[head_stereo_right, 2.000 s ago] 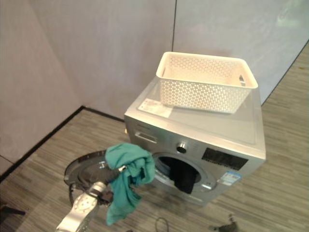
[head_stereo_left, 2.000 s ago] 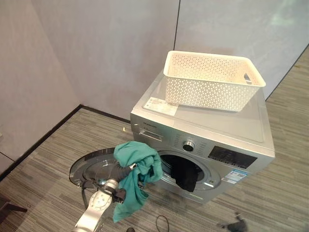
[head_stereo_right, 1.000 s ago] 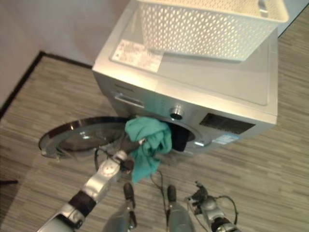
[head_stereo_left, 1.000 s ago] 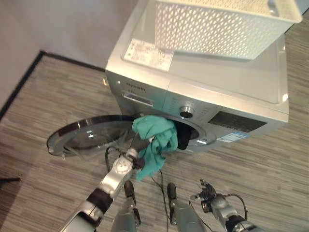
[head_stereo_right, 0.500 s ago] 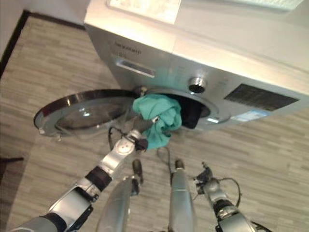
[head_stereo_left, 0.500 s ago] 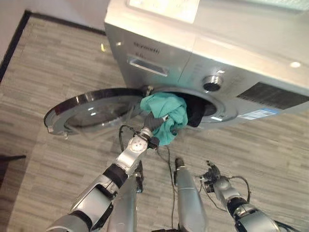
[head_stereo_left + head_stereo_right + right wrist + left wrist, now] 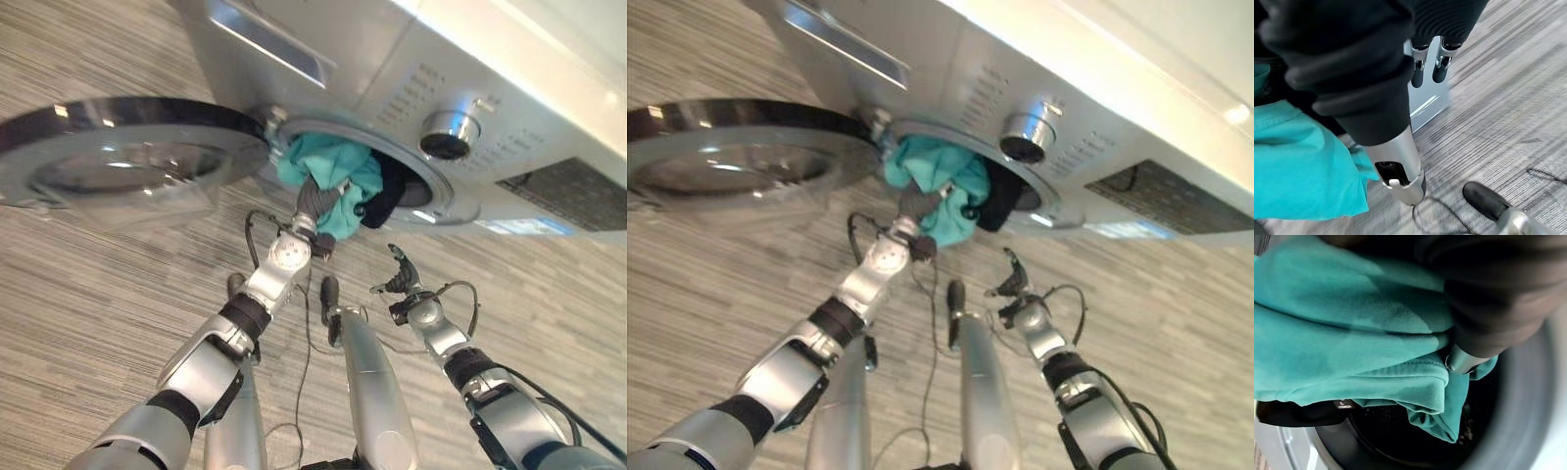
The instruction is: Grab the laundry basket,head to the washer,open it,put in the laundry and shut it.
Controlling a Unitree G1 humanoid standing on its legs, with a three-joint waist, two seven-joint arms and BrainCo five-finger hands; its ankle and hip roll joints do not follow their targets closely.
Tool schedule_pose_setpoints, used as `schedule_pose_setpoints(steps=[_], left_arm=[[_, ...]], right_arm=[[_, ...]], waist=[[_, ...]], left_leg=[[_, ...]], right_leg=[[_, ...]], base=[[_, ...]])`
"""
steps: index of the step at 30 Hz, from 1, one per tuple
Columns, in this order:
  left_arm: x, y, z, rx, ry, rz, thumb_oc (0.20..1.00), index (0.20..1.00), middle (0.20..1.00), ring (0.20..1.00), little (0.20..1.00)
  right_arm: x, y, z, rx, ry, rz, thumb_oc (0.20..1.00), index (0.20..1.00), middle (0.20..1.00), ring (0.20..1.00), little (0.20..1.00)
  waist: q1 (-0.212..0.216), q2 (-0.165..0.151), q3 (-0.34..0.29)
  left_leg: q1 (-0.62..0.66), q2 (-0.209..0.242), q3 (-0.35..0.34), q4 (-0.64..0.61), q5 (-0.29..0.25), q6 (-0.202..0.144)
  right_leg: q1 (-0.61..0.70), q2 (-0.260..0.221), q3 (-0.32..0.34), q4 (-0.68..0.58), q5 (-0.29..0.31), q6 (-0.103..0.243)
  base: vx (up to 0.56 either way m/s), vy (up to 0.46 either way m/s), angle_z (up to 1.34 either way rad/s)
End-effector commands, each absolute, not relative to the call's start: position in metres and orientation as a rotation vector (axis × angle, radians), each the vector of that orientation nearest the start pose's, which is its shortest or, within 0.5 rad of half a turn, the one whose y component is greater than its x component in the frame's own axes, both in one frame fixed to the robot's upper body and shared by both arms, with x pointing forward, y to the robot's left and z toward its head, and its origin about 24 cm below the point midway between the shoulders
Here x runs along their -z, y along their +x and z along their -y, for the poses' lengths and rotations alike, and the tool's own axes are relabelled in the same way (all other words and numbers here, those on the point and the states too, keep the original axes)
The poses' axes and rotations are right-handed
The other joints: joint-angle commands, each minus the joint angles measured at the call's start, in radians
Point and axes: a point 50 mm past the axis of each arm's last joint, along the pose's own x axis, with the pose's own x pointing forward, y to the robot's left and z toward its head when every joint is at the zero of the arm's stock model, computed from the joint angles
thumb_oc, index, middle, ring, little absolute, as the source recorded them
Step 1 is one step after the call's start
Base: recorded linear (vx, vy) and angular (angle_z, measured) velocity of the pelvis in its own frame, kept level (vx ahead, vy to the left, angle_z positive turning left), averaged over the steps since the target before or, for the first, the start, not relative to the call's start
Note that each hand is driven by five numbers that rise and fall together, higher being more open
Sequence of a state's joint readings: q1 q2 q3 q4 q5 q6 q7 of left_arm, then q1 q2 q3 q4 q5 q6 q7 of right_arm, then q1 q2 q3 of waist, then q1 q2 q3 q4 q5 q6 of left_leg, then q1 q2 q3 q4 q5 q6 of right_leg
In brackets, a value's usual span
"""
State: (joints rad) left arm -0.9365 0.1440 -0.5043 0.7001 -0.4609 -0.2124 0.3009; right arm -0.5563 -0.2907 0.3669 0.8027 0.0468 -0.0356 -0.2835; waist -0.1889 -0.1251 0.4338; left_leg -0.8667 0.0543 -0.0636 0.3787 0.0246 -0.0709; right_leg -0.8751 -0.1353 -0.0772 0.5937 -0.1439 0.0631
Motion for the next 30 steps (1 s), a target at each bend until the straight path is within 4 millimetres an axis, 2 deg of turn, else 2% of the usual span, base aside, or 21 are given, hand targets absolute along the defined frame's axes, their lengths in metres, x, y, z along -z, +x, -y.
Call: schedule_pose_setpoints(steps=[1,3,4,6,8,9,10,12,13,14,16,17,22,25,27,28,29,30], left_arm=[[-0.196,0.391,-0.061,0.064,-0.172,0.370,0.200,0.200,0.200,0.200,0.200],[-0.214,0.397,-0.080,-0.024,-0.223,0.411,0.200,0.200,0.200,0.200,0.200],[-0.232,0.401,-0.094,-0.092,-0.261,0.453,0.200,0.200,0.200,0.200,0.200],[-0.240,0.402,-0.100,-0.117,-0.277,0.471,0.200,0.200,0.200,0.200,0.200],[-0.260,0.404,-0.115,-0.182,-0.274,0.526,0.200,0.200,0.200,0.200,0.200],[-0.282,0.405,-0.130,-0.240,-0.267,0.577,0.200,0.200,0.200,0.200,0.200],[-0.283,0.405,-0.131,-0.241,-0.268,0.579,0.200,0.200,0.200,0.200,0.200],[-0.313,0.404,-0.146,-0.293,-0.272,0.640,0.200,0.200,0.200,0.200,0.200],[-0.343,0.396,-0.155,-0.313,-0.330,0.728,0.200,0.200,0.200,0.200,0.200],[-0.343,0.396,-0.155,-0.313,-0.331,0.729,0.200,0.200,0.200,0.200,0.200],[-0.381,0.377,-0.150,-0.289,-0.455,0.872,0.200,0.200,0.200,0.200,0.200],[-0.381,0.377,-0.150,-0.288,-0.456,0.871,0.200,0.200,0.200,0.200,0.200],[-0.425,0.353,-0.132,-0.179,-0.673,0.996,0.200,0.200,0.200,0.200,0.200],[-0.448,0.337,-0.114,-0.062,-0.771,1.056,0.200,0.200,0.200,0.200,0.200],[-0.454,0.332,-0.111,-0.034,-0.772,1.078,0.200,0.200,0.200,0.200,0.200],[-0.468,0.325,-0.104,0.015,-0.757,1.098,0.200,0.200,0.200,0.200,0.200],[-0.469,0.325,-0.105,0.017,-0.758,1.099,0.200,0.200,0.200,0.200,0.200],[-0.478,0.320,-0.106,0.025,-0.768,1.114,0.200,0.200,0.200,0.200,0.200]], right_arm=[[-0.003,0.319,0.164,0.046,-0.443,-0.185,1.000,1.000,1.000,1.000,1.000],[-0.007,0.318,0.164,0.066,-0.404,-0.151,1.000,1.000,1.000,1.000,1.000],[-0.010,0.316,0.162,0.081,-0.366,-0.125,1.000,1.000,1.000,1.000,1.000],[-0.014,0.316,0.161,0.083,-0.353,-0.104,1.000,1.000,1.000,1.000,1.000],[-0.018,0.314,0.163,0.091,-0.325,-0.071,1.000,1.000,1.000,1.000,1.000],[-0.026,0.312,0.163,0.087,-0.304,-0.025,1.000,1.000,1.000,1.000,1.000],[-0.027,0.312,0.163,0.086,-0.304,-0.023,1.000,1.000,1.000,1.000,1.000],[-0.029,0.308,0.168,0.086,-0.295,0.001,1.000,1.000,1.000,1.000,1.000],[-0.032,0.304,0.172,0.090,-0.284,0.024,1.000,1.000,1.000,1.000,1.000],[-0.033,0.304,0.172,0.090,-0.284,0.024,1.000,1.000,1.000,1.000,1.000],[-0.030,0.295,0.182,0.116,-0.292,0.023,1.000,1.000,1.000,1.000,1.000],[-0.030,0.295,0.182,0.117,-0.292,0.022,1.000,1.000,1.000,1.000,1.000],[-0.002,0.277,0.204,0.154,-0.328,-0.105,1.000,1.000,1.000,1.000,1.000],[0.010,0.270,0.219,0.192,-0.352,-0.182,1.000,1.000,1.000,1.000,1.000],[0.012,0.268,0.222,0.196,-0.355,-0.195,1.000,1.000,1.000,1.000,1.000],[0.009,0.266,0.233,0.206,-0.362,-0.193,1.000,1.000,1.000,1.000,1.000],[0.008,0.266,0.233,0.206,-0.361,-0.192,1.000,1.000,1.000,1.000,1.000],[0.005,0.267,0.234,0.205,-0.360,-0.181,1.000,1.000,1.000,1.000,1.000]], waist=[[-0.016,-0.005,-0.123],[-0.032,-0.016,-0.119],[-0.046,-0.026,-0.114],[-0.054,-0.030,-0.114],[-0.072,-0.041,-0.115],[-0.092,-0.050,-0.113],[-0.093,-0.049,-0.113],[-0.118,-0.052,-0.115],[-0.137,-0.051,-0.121],[-0.137,-0.050,-0.122],[-0.157,-0.039,-0.128],[-0.156,-0.038,-0.129],[-0.189,-0.022,-0.146],[-0.199,-0.007,-0.153],[-0.203,-0.004,-0.158],[-0.217,-0.001,-0.174],[-0.216,-0.001,-0.174],[-0.220,-0.001,-0.180]], left_leg=[[0.016,0.050,0.028,0.068,-0.213,0.023],[-0.010,0.069,0.035,0.064,-0.213,0.022],[-0.035,0.084,0.037,0.064,-0.215,0.020],[-0.047,0.090,0.037,0.065,-0.215,0.019],[-0.068,0.105,0.039,0.067,-0.216,0.015],[-0.080,0.119,0.038,0.063,-0.217,0.009],[-0.083,0.120,0.038,0.063,-0.216,0.008],[-0.102,0.134,0.041,0.058,-0.212,-0.004],[-0.112,0.145,0.044,0.050,-0.210,-0.014],[-0.114,0.146,0.045,0.050,-0.209,-0.015],[-0.122,0.154,0.054,0.035,-0.203,-0.028],[-0.123,0.154,0.055,0.034,-0.202,-0.029],[-0.114,0.167,0.074,0.013,-0.195,-0.047],[-0.109,0.176,0.087,0.012,-0.192,-0.059],[-0.105,0.180,0.091,0.011,-0.191,-0.063],[-0.098,0.194,0.108,0.006,-0.190,-0.075],[-0.098,0.195,0.109,0.006,-0.190,-0.075],[-0.099,0.201,0.114,0.007,-0.190,-0.079]], right_leg=[[-0.041,-0.045,0.012,-0.151,0.050,0.052],[-0.066,-0.040,0.002,-0.172,0.066,0.060],[-0.089,-0.033,-0.004,-0.189,0.077,0.066],[-0.100,-0.029,-0.010,-0.196,0.082,0.068],[-0.118,-0.021,-0.012,-0.218,0.094,0.072],[-0.131,-0.014,-0.011,-0.239,0.103,0.073],[-0.134,-0.013,-0.011,-0.240,0.105,0.072],[-0.148,-0.006,-0.011,-0.272,0.121,0.075],[-0.160,0.003,-0.008,-0.298,0.133,0.078],[-0.162,0.004,-0.008,-0.299,0.135,0.077],[-0.175,0.012,0.001,-0.327,0.150,0.082],[-0.175,0.013,0.001,-0.328,0.151,0.081],[-0.184,0.031,0.017,-0.356,0.168,0.081],[-0.186,0.036,0.022,-0.359,0.171,0.078],[-0.185,0.041,0.025,-0.361,0.171,0.077],[-0.184,0.054,0.029,-0.378,0.178,0.077],[-0.184,0.055,0.030,-0.379,0.179,0.076],[-0.183,0.062,0.033,-0.390,0.183,0.076]], base=[[0.00,-0.021,-0.13],[0.01,-0.055,-0.25],[0.02,-0.098,-0.23],[0.01,-0.064,-0.17],[0.01,-0.074,-0.12],[0.01,-0.083,-0.07],[0.02,-0.092,-0.13],[0.03,-0.093,-0.17],[0.04,-0.088,-0.14],[0.04,-0.097,-0.18],[0.04,-0.089,-0.18],[0.04,-0.086,-0.15],[0.04,-0.064,-0.04],[0.03,-0.063,-0.04],[0.02,-0.053,-0.02],[0.01,-0.052,-0.01],[0.02,-0.060,-0.03],[0.01,-0.032,-0.06]])
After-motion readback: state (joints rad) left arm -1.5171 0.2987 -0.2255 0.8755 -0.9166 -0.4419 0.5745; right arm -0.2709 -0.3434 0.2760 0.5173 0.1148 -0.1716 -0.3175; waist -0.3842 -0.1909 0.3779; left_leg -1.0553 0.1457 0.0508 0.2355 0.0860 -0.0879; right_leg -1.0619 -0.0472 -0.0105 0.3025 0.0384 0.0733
